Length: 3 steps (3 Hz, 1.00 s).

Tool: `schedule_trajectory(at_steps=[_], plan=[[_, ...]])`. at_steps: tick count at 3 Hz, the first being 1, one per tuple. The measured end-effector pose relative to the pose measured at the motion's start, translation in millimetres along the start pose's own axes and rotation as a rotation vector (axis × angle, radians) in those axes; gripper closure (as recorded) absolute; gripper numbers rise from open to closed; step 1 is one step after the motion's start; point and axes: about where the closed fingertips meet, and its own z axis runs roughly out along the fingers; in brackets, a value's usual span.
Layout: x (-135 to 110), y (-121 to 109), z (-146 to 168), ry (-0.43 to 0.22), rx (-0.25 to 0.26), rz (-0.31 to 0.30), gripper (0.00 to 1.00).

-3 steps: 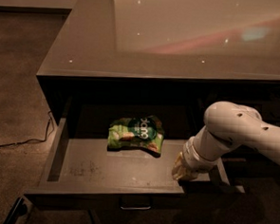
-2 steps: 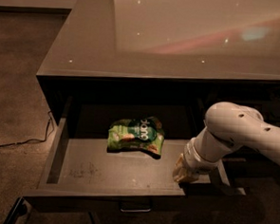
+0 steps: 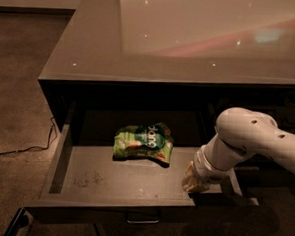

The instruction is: Open top drawer

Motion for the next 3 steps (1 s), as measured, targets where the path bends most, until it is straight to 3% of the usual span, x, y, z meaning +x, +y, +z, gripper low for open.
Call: schedule_trajectory(at_steps=[1, 2, 3], plan=[[0.0, 0.0, 0.0, 0.0, 0.0, 0.0, 0.12], [0.0, 0.0, 0.0, 0.0, 0.0, 0.0, 0.0], [0.0, 0.0, 0.1, 0.0, 0.0, 0.0, 0.0]])
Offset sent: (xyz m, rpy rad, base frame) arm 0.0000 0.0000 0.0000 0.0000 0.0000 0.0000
